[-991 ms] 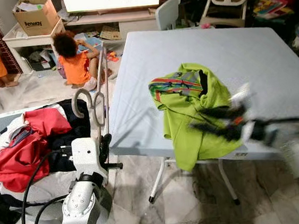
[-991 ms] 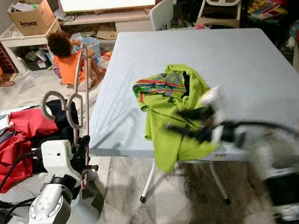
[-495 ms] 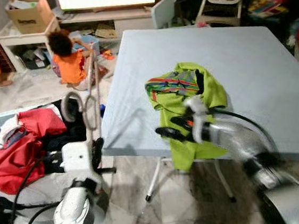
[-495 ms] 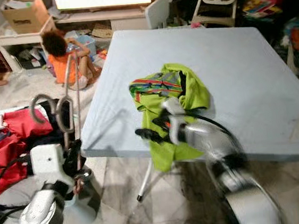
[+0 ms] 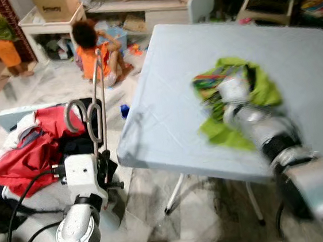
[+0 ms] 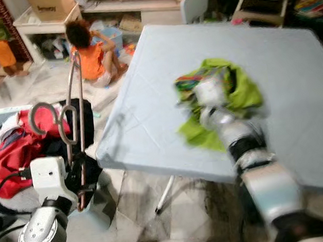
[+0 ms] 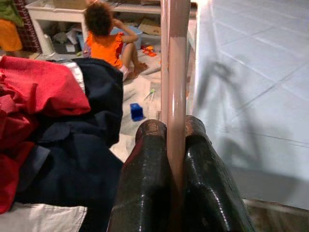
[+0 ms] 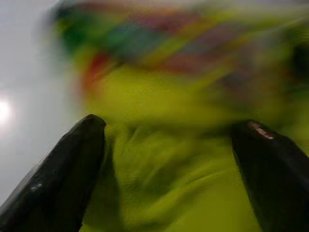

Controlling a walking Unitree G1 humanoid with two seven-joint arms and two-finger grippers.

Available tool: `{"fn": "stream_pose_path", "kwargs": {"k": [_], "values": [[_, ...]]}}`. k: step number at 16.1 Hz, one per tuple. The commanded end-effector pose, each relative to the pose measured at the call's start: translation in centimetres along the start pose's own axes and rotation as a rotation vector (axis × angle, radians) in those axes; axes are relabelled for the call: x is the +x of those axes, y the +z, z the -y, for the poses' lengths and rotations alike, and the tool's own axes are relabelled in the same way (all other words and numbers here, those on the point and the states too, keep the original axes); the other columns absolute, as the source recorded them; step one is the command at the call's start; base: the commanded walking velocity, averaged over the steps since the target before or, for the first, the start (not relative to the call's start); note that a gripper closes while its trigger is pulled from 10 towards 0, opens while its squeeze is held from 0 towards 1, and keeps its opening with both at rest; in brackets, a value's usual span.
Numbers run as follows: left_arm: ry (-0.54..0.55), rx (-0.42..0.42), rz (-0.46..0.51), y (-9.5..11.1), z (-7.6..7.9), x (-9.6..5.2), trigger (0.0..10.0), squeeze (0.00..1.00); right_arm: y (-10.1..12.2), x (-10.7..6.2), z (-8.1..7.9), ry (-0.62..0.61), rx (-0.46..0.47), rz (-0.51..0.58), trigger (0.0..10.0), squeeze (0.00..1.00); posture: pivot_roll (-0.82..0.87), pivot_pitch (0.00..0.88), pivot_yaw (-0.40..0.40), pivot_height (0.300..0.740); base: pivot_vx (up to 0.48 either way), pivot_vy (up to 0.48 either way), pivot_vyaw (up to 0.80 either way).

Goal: Hang hanger

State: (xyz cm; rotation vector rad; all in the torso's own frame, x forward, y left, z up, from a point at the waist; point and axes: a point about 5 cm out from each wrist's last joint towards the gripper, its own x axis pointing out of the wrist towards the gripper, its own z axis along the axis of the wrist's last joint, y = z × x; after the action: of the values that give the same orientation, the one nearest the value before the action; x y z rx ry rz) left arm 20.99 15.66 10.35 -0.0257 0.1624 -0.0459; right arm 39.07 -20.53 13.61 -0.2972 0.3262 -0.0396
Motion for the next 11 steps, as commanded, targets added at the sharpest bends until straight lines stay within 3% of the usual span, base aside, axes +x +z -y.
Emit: {"fn": "stream_pose_path", "kwargs": {"k": [1, 4, 5, 6, 7, 10, 11], "values": [[0.011, 0.016, 0.020, 0.6, -0.1, 0.1, 10.0, 0.00, 2.8, 0.0, 2.5, -0.141, 0.002, 0.114, 10.0, 1.00, 0.16, 0.048, -0.061, 0.740, 0.000, 0.000, 0.00], [0.026, 0.032, 0.034, 0.9, -0.3, 0.8, 10.0, 0.00, 5.5, -0.3, 4.0, -0.176, 0.010, 0.233, 10.0, 1.00, 0.15, 0.024, -0.049, 0.740, 0.000, 0.000, 0.00], [0.026, 0.034, 0.046, 1.1, -0.1, 1.7, 10.0, 0.00, 5.9, -0.4, 3.8, -0.102, 0.020, 0.293, 10.0, 1.00, 0.13, 0.004, -0.042, 0.740, 0.000, 0.000, 0.00], [0.024, 0.031, 0.049, 1.2, 0.0, 1.9, 10.0, 0.00, 5.9, -0.6, 3.8, -0.080, 0.016, 0.317, 10.0, 0.89, 0.13, 0.000, -0.037, 0.740, 0.000, 0.000, 0.00], [0.017, 0.022, 0.048, 1.0, 0.1, 2.4, 10.0, 0.00, 5.1, -0.8, 4.0, -0.060, 0.004, 0.339, 10.0, 0.00, 0.09, 0.000, -0.020, 0.740, 0.000, 0.000, 0.00], [0.008, 0.012, 0.043, 0.7, 0.4, 3.2, 10.0, 0.00, 1.6, -1.9, 4.5, -0.054, 0.063, 0.362, 10.0, 0.00, 0.07, 0.000, 0.000, 0.740, 0.000, 0.000, 0.00], [-0.035, -0.009, 0.060, 1.1, 1.0, 3.8, 10.0, 0.00, -1.0, -3.2, 4.5, -0.078, 0.115, 0.361, 10.0, 0.00, 0.05, 0.000, 0.022, 0.740, 0.000, 0.000, 0.00]]}}
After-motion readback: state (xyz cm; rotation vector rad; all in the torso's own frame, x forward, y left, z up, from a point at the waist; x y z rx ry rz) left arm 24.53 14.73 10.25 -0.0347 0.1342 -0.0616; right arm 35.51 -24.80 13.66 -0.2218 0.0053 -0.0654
